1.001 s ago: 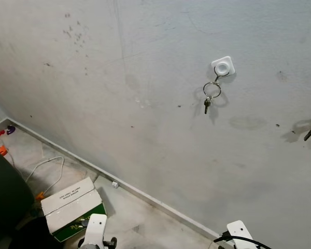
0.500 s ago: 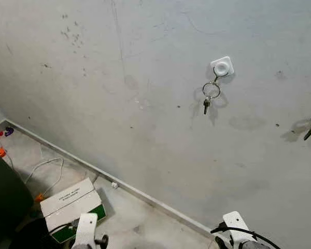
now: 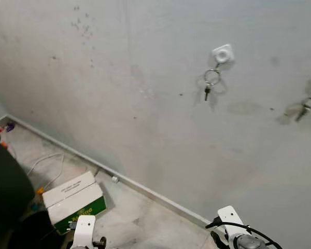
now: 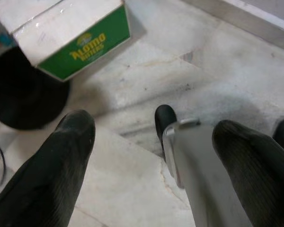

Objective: Hang keys on a hook

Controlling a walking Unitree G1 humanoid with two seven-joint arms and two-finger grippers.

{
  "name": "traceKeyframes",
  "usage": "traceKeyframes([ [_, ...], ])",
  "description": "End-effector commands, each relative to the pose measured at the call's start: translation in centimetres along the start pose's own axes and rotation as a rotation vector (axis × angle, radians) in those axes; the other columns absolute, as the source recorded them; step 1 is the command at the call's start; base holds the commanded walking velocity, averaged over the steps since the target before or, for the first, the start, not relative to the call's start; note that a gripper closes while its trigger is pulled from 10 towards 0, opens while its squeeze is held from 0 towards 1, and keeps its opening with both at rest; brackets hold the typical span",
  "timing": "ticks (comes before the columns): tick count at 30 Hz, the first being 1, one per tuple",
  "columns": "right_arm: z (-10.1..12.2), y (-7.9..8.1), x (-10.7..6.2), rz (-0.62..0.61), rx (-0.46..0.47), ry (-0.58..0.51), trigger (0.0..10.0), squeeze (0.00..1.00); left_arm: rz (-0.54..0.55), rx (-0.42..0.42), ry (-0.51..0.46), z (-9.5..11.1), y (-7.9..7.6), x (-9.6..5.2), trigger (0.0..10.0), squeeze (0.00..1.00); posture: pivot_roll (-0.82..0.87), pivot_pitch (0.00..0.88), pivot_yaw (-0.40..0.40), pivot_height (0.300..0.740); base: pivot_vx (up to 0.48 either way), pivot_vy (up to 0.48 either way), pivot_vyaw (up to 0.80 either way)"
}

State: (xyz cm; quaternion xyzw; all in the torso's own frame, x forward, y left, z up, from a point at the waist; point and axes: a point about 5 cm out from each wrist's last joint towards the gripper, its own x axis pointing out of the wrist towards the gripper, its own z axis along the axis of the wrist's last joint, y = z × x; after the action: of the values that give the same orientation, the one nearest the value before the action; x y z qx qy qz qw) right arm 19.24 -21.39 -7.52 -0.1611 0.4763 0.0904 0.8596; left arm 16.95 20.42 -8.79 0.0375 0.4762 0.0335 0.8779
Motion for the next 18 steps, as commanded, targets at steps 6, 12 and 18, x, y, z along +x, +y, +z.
traceKeyframes([
  [6,0.06,-0.32,-0.03,0.000,-0.031,0.009,10.0,0.00,0.000,0.014,0.000,0.25,-0.15,0.06,10.0,0.00,0.03,0.000,-0.002,0.740,-0.274,0.000,0.00],
  [12,0.03,-0.31,-0.03,0.001,-0.037,0.010,10.0,0.00,-0.002,0.017,-0.004,0.57,-0.19,0.12,10.0,0.00,0.03,0.000,-0.003,0.740,-0.256,0.000,0.00],
  [18,0.02,-0.28,-0.03,0.003,-0.034,0.009,10.0,0.00,-0.003,0.026,-0.004,0.71,-0.26,0.16,10.0,0.00,0.03,0.000,-0.002,0.740,-0.270,0.000,0.00],
])
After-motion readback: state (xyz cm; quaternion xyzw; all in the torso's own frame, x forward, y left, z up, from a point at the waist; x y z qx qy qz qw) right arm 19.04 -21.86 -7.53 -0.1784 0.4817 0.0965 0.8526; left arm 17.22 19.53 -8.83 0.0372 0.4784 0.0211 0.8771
